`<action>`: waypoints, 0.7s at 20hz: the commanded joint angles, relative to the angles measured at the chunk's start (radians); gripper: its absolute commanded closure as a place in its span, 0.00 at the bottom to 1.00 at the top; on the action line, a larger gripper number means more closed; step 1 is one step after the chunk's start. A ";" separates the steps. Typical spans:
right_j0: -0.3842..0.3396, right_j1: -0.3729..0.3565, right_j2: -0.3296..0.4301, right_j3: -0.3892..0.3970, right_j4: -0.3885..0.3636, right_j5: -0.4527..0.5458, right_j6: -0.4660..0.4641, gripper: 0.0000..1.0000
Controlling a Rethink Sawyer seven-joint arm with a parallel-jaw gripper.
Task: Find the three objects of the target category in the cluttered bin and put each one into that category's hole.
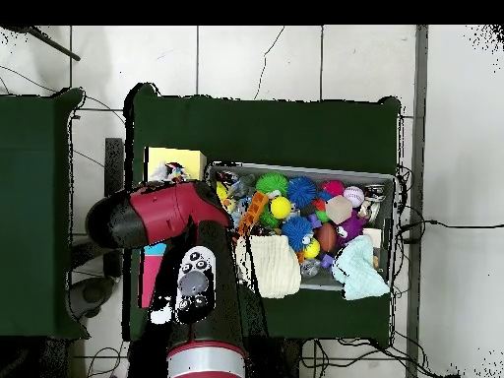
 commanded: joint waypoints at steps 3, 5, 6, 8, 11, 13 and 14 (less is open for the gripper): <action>0.015 0.102 0.054 0.030 -0.001 -0.063 0.152 1.00; 0.019 0.107 0.052 0.025 0.002 -0.066 0.156 1.00; 0.020 0.111 0.051 0.023 0.002 -0.072 0.158 1.00; 0.024 0.123 0.049 0.013 0.005 -0.081 0.164 1.00; 0.036 0.141 0.038 -0.003 0.007 -0.092 0.175 1.00; 0.043 0.149 0.030 -0.011 0.008 -0.097 0.180 1.00; 0.046 0.154 0.027 -0.015 0.008 -0.101 0.182 1.00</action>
